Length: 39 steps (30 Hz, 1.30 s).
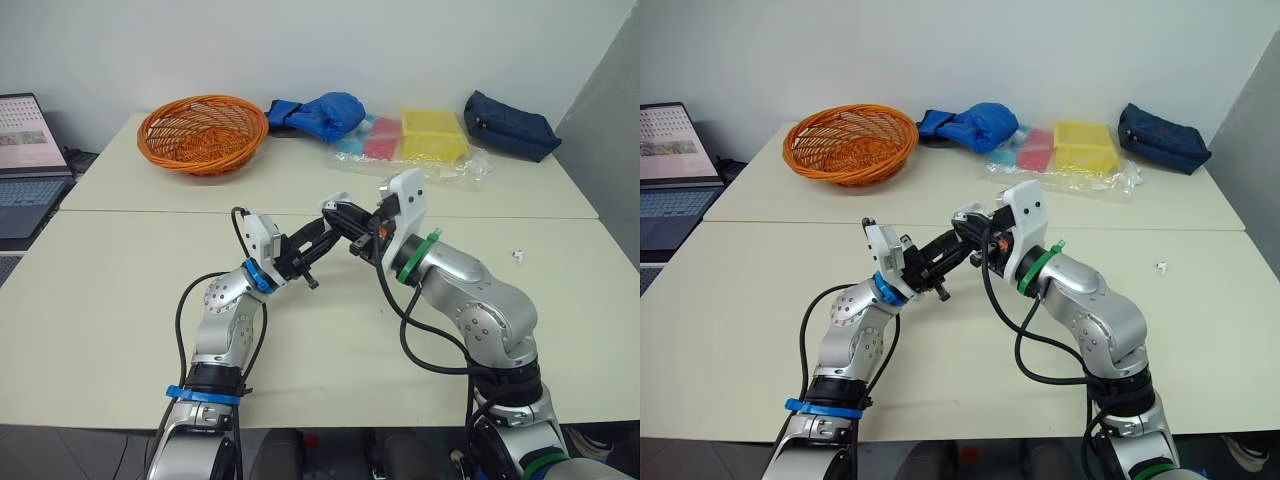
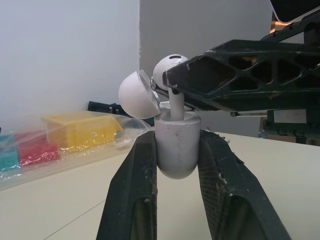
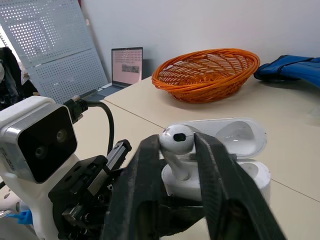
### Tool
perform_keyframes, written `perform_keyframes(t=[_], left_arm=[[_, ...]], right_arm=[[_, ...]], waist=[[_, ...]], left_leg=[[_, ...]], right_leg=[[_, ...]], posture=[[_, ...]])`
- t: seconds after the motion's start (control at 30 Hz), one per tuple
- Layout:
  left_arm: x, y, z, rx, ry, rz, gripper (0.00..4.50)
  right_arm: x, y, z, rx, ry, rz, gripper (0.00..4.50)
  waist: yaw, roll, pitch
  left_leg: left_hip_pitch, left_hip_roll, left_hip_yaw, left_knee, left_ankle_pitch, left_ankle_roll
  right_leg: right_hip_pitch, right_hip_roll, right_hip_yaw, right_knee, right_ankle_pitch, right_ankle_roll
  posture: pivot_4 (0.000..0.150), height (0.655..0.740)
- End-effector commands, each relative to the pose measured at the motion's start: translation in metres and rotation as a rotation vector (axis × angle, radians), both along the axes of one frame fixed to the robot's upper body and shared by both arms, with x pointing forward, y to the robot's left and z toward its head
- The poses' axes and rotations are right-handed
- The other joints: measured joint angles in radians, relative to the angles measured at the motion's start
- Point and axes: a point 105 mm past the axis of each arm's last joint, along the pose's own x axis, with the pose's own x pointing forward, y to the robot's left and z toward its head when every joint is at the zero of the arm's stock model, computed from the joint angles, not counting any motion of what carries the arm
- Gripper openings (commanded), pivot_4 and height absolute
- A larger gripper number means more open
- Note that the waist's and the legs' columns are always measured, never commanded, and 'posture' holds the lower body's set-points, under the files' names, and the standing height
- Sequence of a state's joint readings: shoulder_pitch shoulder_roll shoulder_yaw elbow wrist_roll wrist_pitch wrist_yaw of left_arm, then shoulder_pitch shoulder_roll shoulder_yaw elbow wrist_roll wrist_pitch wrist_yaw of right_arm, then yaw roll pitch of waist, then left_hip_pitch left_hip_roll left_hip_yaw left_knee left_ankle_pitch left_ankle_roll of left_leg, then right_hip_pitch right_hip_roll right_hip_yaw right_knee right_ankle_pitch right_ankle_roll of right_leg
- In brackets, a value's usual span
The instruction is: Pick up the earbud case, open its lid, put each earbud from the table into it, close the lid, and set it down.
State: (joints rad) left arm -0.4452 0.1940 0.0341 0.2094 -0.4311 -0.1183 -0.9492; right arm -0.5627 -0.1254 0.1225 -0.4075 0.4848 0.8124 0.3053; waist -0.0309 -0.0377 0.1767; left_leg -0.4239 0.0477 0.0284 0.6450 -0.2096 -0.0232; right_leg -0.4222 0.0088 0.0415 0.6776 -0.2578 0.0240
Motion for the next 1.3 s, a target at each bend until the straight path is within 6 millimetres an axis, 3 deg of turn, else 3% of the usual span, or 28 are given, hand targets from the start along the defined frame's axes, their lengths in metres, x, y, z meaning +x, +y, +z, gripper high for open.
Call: perform_keyframes(t=[0.03,0.07,0.43,0.63,0.77,0.87,1.03,1.17,1.3], left_arm=[[-0.005,-0.004,0.025,-0.026,-0.103,-0.024,0.76],[-0.005,-0.004,0.025,-0.026,-0.103,-0.024,0.76],[-0.004,-0.005,0.024,-0.023,-0.099,-0.029,0.76],[-0.004,-0.003,0.023,-0.018,-0.092,-0.025,0.76],[0.001,0.004,0.023,-0.019,-0.079,-0.001,0.76],[0.004,0.010,0.024,-0.014,-0.073,0.017,0.76],[0.007,0.021,0.027,-0.019,-0.069,0.049,0.76],[0.003,0.032,0.027,-0.002,-0.068,0.065,0.76],[0.000,0.038,0.026,0.012,-0.061,0.071,0.76]], right_arm=[[0.003,-0.003,-0.001,-0.010,-0.003,-0.021,2.46],[0.003,-0.003,-0.001,-0.012,-0.005,-0.022,2.78],[0.008,-0.010,0.003,-0.009,-0.034,-0.048,2.78],[0.001,-0.013,0.021,0.065,-0.077,-0.020,2.78],[-0.018,-0.021,0.050,0.131,-0.153,0.061,2.78],[-0.023,-0.032,0.052,0.088,-0.162,0.073,2.78],[-0.028,-0.055,0.039,-0.007,-0.120,0.087,2.78],[-0.035,-0.074,-0.021,-0.293,0.036,0.146,2.78],[-0.041,-0.073,-0.050,-0.361,0.072,0.205,2.78]], waist=[[0.000,0.000,0.000],[0.000,0.000,0.000],[0.000,0.000,0.000],[0.000,0.000,0.000],[0.001,0.000,0.000],[0.001,0.000,0.000],[0.001,0.000,0.000],[0.003,0.000,0.000],[-0.004,0.000,0.000]], left_leg=[[0.000,0.000,0.000,0.000,0.000,0.000],[0.000,0.000,0.000,0.000,0.000,0.000],[0.000,0.000,0.000,0.000,0.000,0.000],[0.000,0.000,0.000,0.000,0.000,0.000],[-0.001,0.000,0.000,0.000,0.000,0.000],[-0.001,0.000,0.000,0.000,0.000,0.000],[-0.001,0.000,0.000,-0.001,0.000,0.000],[-0.001,0.000,-0.001,-0.001,0.000,0.000],[-0.001,0.000,0.001,-0.002,0.000,0.000]], right_leg=[[0.000,0.000,0.000,0.000,0.000,0.000],[0.000,0.000,0.000,0.000,0.000,0.000],[0.000,0.000,0.000,0.000,0.000,0.000],[0.000,0.000,0.000,0.000,0.000,0.000],[0.000,0.000,0.000,-0.001,0.000,0.000],[0.000,0.000,0.000,-0.002,0.000,0.000],[0.000,0.000,0.000,-0.003,0.000,0.000],[0.001,-0.001,0.000,-0.005,0.000,0.000],[0.000,-0.001,0.000,-0.005,0.000,0.000]], posture=[[0.150,0.7400],[0.150,0.7400],[0.150,0.7400],[0.150,0.7400],[0.150,0.7400],[0.150,0.7400],[0.150,0.7400],[0.150,0.7400],[0.150,0.7400]])
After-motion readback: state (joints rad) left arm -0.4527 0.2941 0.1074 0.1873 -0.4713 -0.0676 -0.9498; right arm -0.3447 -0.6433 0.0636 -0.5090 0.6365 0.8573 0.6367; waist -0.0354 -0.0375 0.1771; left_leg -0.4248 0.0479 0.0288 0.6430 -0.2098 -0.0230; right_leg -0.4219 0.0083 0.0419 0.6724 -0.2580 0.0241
